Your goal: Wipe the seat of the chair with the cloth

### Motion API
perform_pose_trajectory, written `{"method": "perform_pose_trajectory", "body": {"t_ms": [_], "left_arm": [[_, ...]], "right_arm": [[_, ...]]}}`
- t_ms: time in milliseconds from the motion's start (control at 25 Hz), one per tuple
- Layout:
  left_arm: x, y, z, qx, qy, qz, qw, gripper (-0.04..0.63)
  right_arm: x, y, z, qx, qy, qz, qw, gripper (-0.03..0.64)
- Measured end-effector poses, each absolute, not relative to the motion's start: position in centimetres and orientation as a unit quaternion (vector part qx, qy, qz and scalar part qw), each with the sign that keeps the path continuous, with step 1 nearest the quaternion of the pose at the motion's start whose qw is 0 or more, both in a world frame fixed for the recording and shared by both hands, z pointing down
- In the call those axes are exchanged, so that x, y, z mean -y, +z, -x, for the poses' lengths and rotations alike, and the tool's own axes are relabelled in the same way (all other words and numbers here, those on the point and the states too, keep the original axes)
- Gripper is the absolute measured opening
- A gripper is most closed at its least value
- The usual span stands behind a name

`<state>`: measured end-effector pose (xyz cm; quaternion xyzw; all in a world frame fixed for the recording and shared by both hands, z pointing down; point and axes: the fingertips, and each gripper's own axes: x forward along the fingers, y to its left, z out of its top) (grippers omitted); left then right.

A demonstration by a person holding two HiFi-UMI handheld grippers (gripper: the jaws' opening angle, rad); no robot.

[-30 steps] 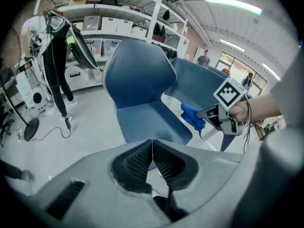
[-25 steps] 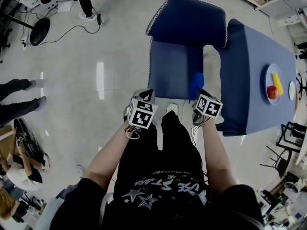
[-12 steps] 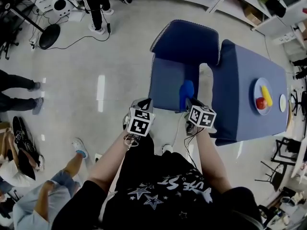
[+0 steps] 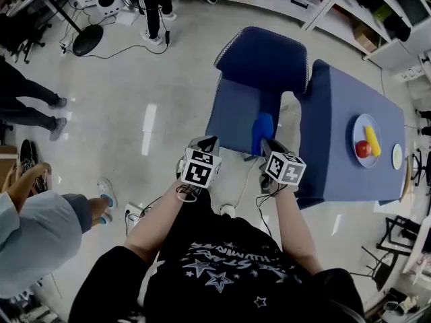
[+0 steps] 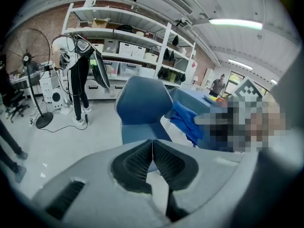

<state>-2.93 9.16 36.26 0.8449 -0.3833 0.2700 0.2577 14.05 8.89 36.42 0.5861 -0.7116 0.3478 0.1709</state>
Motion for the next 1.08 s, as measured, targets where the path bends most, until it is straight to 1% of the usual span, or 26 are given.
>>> {"method": "perform_pose_trajectory", "body": {"t_ms": [400,600,840,1080], "left_arm": [[-17.8,33.7,-1.5,0.412,0.237,-0.842,0.255,0.021],[-21.9,32.4,-3.0,0.429,0.214,-0.837,0.264,0.021],[-25.1,31.7,-4.5,0.438,0.208,-0.834,0.265,0.021],[-27.1,30.9,-6.6,0.439,0.197,-0.839,0.253,0.021]], "right_arm": [[-16.4,33.1,-18.2,0.744,0.323,-0.567,0.146,0.054],[-20.5,31.3,-20.1,0.764,0.300,-0.551,0.151,0.054],[-24.1,29.3,-21.3,0.789,0.277,-0.529,0.146,0.052],[-26.6,28.2,-21.7,0.808,0.264,-0.510,0.134,0.052]]}}
